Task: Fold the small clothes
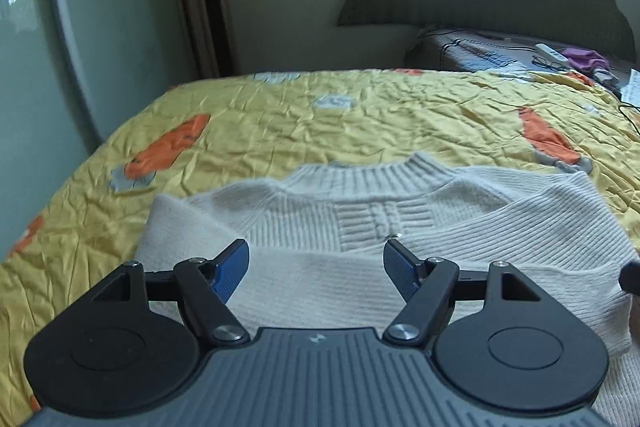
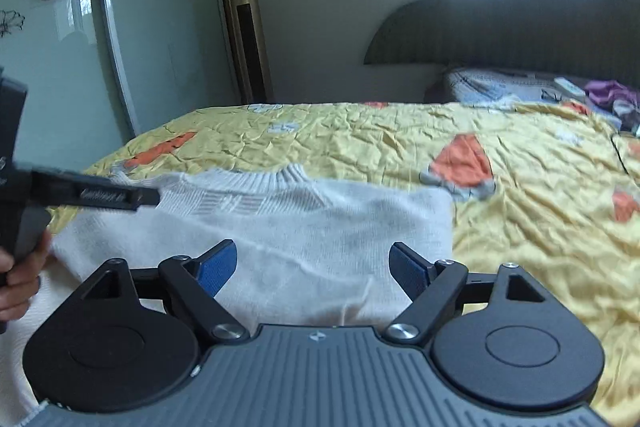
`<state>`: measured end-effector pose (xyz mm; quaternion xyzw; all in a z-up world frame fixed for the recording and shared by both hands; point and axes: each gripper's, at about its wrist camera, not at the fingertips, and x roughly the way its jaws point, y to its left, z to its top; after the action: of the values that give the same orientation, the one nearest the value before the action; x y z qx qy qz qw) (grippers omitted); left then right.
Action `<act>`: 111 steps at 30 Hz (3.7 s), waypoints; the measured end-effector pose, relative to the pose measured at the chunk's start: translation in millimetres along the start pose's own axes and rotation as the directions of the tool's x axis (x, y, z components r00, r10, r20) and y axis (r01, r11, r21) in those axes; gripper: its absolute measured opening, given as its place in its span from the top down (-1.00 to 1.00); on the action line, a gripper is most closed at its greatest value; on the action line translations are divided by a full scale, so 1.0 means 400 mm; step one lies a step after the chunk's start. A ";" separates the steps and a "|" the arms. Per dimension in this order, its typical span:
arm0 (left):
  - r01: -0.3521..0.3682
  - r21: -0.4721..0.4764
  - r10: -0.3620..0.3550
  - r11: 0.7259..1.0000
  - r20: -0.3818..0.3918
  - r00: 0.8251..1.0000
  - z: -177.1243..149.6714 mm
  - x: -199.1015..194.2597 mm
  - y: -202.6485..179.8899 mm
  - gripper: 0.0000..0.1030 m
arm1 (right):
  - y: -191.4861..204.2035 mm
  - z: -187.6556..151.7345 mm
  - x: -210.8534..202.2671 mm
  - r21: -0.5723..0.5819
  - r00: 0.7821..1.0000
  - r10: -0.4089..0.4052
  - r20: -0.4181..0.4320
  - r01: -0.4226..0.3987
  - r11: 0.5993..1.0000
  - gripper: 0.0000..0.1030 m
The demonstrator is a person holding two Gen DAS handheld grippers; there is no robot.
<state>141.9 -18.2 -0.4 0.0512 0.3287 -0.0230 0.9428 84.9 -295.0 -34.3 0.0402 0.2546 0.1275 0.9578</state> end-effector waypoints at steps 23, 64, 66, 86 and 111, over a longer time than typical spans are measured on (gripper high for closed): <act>-0.063 -0.081 0.063 0.995 -0.005 0.998 -0.005 0.018 0.049 -0.44 | 0.021 0.070 0.041 -0.165 0.990 -0.102 0.101 0.118 0.979 0.85; -0.067 -0.067 0.061 0.995 -0.088 0.994 -0.194 -0.100 0.161 -0.71 | 0.101 -0.081 -0.025 -0.029 0.997 0.013 -0.080 -0.015 0.999 -0.80; -0.064 -0.069 0.057 0.996 -0.091 0.994 -0.226 -0.120 0.172 -0.71 | 0.113 -0.100 -0.037 -0.029 0.995 0.037 -0.090 -0.040 0.999 -0.81; -0.147 -0.003 0.147 0.989 0.018 0.989 -0.358 -0.285 0.257 -0.72 | 0.092 -0.235 -0.179 -0.201 0.966 -0.230 -0.119 0.203 0.958 -0.89; -0.270 0.030 0.269 0.963 0.015 0.963 -0.398 -0.326 0.390 -0.72 | 0.033 -0.253 -0.212 -0.023 0.981 -0.030 -0.192 0.026 0.999 -0.92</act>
<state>-46.4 155.9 -30.7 0.1100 0.3133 0.1000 0.9380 -39.5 -303.6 -79.9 0.0142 0.3450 0.1200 0.9308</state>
